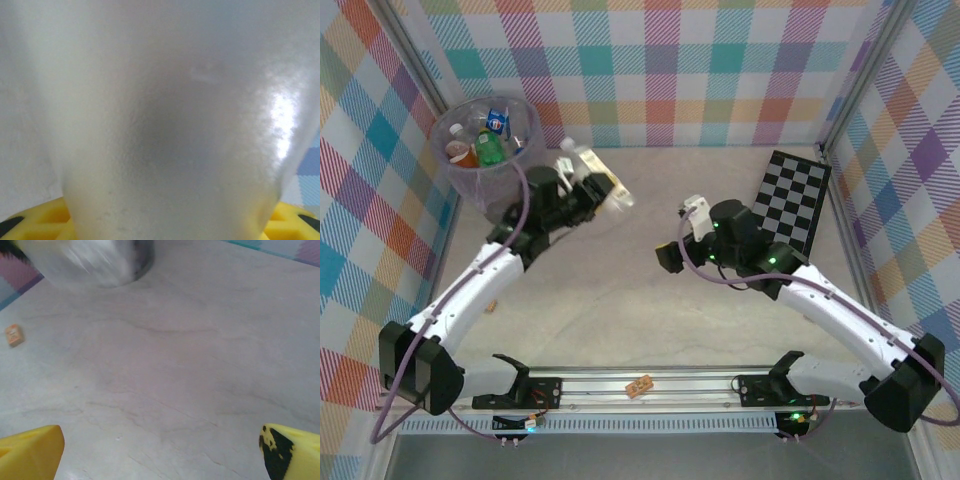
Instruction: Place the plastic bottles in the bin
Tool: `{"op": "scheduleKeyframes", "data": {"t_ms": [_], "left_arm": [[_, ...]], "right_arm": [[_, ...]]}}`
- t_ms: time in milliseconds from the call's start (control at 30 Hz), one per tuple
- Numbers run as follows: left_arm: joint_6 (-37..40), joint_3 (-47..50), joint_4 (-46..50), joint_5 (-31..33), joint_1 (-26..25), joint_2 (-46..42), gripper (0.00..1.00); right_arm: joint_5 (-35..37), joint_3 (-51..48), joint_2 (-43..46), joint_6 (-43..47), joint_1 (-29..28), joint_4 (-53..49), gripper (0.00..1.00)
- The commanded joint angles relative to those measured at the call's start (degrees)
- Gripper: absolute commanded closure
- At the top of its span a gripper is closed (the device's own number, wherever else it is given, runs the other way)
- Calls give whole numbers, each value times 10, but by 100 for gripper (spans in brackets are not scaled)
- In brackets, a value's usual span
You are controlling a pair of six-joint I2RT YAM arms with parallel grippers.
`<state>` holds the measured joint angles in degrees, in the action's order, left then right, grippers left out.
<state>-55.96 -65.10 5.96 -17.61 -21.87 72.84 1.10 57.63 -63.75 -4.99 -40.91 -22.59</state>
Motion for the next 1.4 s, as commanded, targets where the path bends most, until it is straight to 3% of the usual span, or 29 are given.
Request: {"op": "scheduleKeyframes", "data": {"t_ms": [0,200,367,500,700,800,967,1100,1233,1367], "left_arm": [[78,-101,117,-62,81,-1,58],[96,-249,181,-213,256,72,55],[60,-324,164,-276,361,150,56],[75,-404,209,-271,420,226,57],[224,-631,468,-205,437,369,57],[260,-710,539,-198,437,419,57],[287,-706,556,-188,436,417,44],[301,-692,551,-190,432,405,25],[327,-697,559,-149,432,387,18],[335,-697,553,-106,432,373,19]], "right_arm": [[-5,-36,11,-17,6,-34,0],[-16,-68,-1,-31,8,-26,1],[-17,-73,0,-27,7,-29,1],[-28,-76,-1,-24,7,-36,0],[-23,-91,12,-24,8,-41,1],[-22,-94,9,-24,7,-41,0],[-22,-93,0,-27,7,-34,1],[-32,-94,-5,-33,7,-25,1],[-36,-91,-16,-34,8,-22,1],[-40,-92,-21,-35,8,-19,1]]}}
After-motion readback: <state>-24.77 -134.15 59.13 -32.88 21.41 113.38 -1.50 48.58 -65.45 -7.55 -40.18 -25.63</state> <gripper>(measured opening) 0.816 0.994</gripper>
